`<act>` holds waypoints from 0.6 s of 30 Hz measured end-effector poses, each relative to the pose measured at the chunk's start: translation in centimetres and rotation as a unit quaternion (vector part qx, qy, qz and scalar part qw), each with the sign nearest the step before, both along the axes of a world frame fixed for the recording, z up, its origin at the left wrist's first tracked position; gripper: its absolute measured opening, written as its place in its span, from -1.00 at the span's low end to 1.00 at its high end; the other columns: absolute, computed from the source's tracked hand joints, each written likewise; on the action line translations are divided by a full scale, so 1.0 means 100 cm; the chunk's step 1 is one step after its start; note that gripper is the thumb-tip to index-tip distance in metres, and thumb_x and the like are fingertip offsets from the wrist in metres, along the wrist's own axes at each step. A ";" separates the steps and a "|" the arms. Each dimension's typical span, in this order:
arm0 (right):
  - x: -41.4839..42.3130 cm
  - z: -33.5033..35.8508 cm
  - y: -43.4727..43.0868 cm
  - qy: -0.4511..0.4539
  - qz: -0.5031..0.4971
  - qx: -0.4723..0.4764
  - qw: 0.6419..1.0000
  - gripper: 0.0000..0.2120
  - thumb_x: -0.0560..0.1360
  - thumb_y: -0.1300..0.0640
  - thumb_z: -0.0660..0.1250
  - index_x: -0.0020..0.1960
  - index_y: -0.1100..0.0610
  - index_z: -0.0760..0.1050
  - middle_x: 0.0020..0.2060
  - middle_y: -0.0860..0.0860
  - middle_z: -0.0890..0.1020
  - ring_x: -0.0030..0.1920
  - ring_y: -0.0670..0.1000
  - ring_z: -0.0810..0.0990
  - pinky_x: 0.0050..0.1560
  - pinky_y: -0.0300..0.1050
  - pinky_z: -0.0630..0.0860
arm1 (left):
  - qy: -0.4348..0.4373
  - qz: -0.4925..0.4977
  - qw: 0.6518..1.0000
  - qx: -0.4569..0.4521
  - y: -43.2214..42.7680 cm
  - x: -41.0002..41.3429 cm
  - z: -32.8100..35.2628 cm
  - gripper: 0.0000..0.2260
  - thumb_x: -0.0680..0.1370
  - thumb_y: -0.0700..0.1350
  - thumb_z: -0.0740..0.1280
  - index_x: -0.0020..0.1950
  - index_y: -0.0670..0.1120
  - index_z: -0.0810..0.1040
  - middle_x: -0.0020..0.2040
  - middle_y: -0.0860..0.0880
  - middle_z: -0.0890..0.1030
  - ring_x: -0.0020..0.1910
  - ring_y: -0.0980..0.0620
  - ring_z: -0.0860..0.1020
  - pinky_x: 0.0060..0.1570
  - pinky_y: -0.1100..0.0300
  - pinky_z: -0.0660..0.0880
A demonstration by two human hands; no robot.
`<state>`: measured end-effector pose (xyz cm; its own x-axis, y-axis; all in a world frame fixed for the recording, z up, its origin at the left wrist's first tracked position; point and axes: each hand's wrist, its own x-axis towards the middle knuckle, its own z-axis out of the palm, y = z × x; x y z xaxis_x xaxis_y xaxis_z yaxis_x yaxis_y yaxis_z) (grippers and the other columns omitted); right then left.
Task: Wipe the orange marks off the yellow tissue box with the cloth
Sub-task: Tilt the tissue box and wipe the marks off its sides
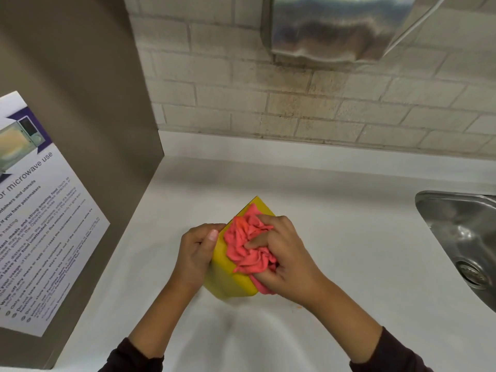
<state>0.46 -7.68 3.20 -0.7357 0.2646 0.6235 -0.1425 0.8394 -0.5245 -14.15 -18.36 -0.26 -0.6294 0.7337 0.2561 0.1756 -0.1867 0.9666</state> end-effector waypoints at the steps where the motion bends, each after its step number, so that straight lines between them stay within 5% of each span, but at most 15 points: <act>1: 0.001 0.000 0.004 0.005 -0.014 -0.007 1.000 -0.71 0.35 -0.04 0.44 -0.01 0.01 0.45 0.07 -0.05 0.48 0.14 0.05 0.44 0.13 -0.21 0.33 | 0.004 0.010 1.000 -0.002 0.000 -0.001 0.000 -0.64 0.44 0.26 0.18 -0.20 0.05 0.65 -0.26 -0.01 0.67 -0.23 -0.04 0.59 -0.17 0.04 0.52; 3: -0.001 0.001 0.007 0.019 -0.061 -0.043 0.997 -0.72 0.33 -0.05 0.43 -0.05 0.00 0.44 0.02 -0.12 0.49 0.07 0.02 0.44 0.08 -0.25 0.34 | 0.023 0.019 1.000 -0.005 0.001 -0.003 -0.001 -0.66 0.45 0.18 0.14 -0.21 0.04 0.62 -0.24 -0.10 0.65 -0.22 -0.14 0.58 -0.19 -0.10 0.51; 6: -0.013 0.004 0.001 0.032 -0.133 -0.116 0.984 -0.80 0.37 -0.02 0.35 -0.04 -0.03 0.44 -0.02 -0.19 0.48 0.04 -0.02 0.44 0.04 -0.29 0.35 | 0.053 0.011 0.998 -0.012 0.001 -0.002 -0.002 -0.53 0.45 0.33 0.13 -0.17 -0.02 0.61 -0.26 -0.20 0.62 -0.22 -0.19 0.56 -0.19 -0.16 0.51; 10: -0.019 0.003 -0.013 -0.001 -0.125 -0.109 0.986 -0.76 0.43 0.17 0.32 0.09 0.02 0.45 0.08 0.02 0.53 0.12 0.06 0.44 0.09 -0.14 0.37 | 0.004 -0.005 1.000 -0.021 -0.001 0.000 -0.002 -0.48 0.37 0.46 0.14 -0.08 0.11 0.65 -0.12 -0.02 0.68 -0.10 -0.03 0.61 -0.08 0.05 0.55; 13: -0.017 0.006 -0.023 -0.019 -0.068 -0.066 0.995 -0.68 0.42 0.22 0.35 0.13 0.00 0.42 0.12 0.00 0.50 0.21 0.03 0.40 0.17 -0.21 0.28 | -0.032 -0.035 0.999 -0.023 -0.002 -0.002 -0.005 -0.38 0.38 0.44 0.16 -0.07 -0.09 0.63 -0.14 -0.12 0.66 -0.10 -0.01 0.61 -0.09 0.13 0.53; 16: -0.016 0.010 -0.028 -0.025 0.001 -0.010 1.000 -0.71 0.42 0.17 0.40 0.11 0.02 0.45 0.09 -0.04 0.50 0.22 0.01 0.41 0.16 -0.20 0.27 | -0.140 -0.069 0.985 -0.075 -0.004 -0.009 -0.004 -0.67 0.49 0.19 0.17 -0.16 0.04 0.65 -0.23 -0.04 0.69 -0.20 -0.06 0.59 -0.28 0.11 0.59; 18: -0.012 0.011 -0.027 -0.040 0.030 0.014 0.999 -0.71 0.39 0.16 0.46 0.09 0.02 0.51 0.12 0.01 0.51 0.19 0.03 0.41 0.15 -0.18 0.30 | -0.156 -0.078 0.982 -0.076 -0.004 -0.012 -0.005 -0.69 0.46 0.20 0.20 -0.16 0.04 0.63 -0.19 -0.11 0.69 -0.19 -0.10 0.61 -0.24 -0.04 0.56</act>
<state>-0.76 -10.40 4.35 -0.7969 0.2028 0.5690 -0.1514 0.8448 -0.5131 -15.37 -18.76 -0.76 -0.5375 0.8417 -0.0515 -0.1526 -0.0370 0.9876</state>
